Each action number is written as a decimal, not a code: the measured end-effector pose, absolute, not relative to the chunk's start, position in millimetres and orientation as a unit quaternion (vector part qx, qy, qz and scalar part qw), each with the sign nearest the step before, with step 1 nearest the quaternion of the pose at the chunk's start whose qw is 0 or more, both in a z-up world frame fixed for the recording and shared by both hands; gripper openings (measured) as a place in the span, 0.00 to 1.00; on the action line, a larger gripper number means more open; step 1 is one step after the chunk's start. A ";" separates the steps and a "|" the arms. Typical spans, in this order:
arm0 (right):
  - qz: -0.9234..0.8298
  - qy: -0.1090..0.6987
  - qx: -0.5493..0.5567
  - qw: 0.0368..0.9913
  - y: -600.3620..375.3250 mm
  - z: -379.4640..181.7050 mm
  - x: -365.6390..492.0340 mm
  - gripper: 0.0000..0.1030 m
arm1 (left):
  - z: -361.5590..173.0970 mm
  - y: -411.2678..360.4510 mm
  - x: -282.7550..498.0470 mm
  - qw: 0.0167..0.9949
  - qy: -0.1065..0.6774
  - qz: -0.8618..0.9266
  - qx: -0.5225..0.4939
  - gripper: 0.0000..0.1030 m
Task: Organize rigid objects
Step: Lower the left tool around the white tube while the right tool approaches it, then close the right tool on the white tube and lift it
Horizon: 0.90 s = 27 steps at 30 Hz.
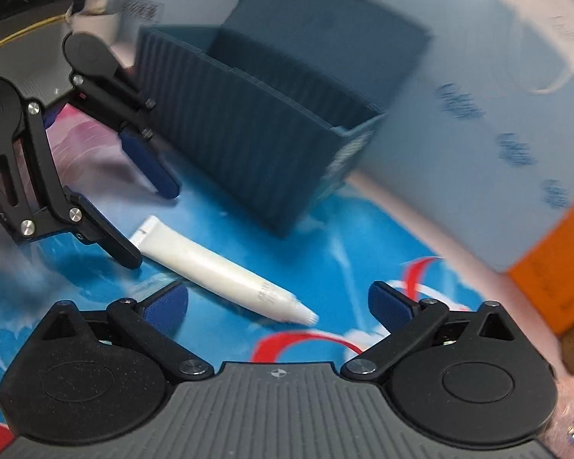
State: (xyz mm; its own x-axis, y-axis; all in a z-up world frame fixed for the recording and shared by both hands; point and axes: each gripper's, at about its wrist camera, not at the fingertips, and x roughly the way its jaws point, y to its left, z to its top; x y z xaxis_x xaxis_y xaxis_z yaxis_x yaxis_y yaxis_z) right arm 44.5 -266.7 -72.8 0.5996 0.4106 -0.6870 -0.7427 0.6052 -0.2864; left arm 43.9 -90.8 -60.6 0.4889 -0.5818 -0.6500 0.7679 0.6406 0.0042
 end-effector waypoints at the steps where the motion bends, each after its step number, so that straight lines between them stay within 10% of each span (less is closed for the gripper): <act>1: 0.352 0.302 -0.278 0.841 -265.1 -72.4 49.2 0.97 | -60.9 -89.3 45.2 0.852 0.313 -0.393 0.147 0.56; 4: 0.385 0.343 -0.243 0.821 -265.0 -71.4 61.3 0.93 | -61.0 -85.1 48.7 0.857 0.315 -0.383 0.142 0.56; 14: 0.433 0.383 -0.217 0.786 -259.2 -65.5 52.3 0.34 | -61.4 -79.1 53.5 0.845 0.319 -0.416 0.108 0.52; 27: 0.405 0.377 -0.292 0.780 -226.3 -41.2 23.1 0.15 | -47.5 -66.6 52.6 0.848 0.291 -0.439 0.064 0.51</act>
